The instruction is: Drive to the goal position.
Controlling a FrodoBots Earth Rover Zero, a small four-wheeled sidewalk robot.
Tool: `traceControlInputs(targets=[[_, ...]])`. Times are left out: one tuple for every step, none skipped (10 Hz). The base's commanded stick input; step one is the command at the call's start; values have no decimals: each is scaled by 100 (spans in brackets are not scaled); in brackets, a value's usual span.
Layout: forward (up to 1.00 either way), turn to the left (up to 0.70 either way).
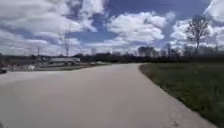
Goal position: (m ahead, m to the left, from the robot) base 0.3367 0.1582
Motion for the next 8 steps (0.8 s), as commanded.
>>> traceControlInputs(targets=[[100,-27],[100,-27],[31,-8],[0,0],[0,0],[0,0],[0,0],[0,0]])
